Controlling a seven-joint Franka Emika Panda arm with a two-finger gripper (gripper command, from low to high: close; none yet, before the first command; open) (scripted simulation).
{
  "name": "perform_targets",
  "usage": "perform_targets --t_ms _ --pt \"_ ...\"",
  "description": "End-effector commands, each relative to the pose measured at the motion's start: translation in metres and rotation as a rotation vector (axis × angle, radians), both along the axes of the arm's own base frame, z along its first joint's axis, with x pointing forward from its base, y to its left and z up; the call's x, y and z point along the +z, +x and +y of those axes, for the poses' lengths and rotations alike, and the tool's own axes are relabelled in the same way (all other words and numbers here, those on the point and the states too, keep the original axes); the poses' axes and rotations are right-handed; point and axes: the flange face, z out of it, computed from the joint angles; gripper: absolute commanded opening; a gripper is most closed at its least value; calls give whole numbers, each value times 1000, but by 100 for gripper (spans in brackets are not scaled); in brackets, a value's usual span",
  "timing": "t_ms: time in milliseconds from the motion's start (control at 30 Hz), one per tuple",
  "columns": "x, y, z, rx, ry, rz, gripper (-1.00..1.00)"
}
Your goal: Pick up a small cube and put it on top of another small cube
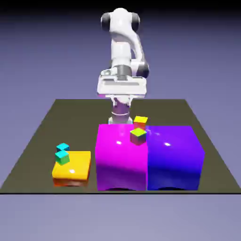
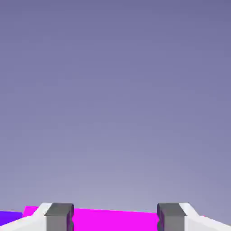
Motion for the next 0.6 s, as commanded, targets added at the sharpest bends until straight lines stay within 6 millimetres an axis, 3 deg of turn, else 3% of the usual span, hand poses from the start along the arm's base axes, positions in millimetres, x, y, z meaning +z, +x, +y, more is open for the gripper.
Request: perform_targets --t_ms 0,133,267,400,567 --pt "-10 3 -18 -82 46 36 0" --pt "-54 5 -88 -418 232 162 0" --pt "-99 -10 -157 -767 419 267 0" --pt "-145 -41 -219 -1126 608 351 0" --pt "-203 -99 -283 -1582 849 431 0"
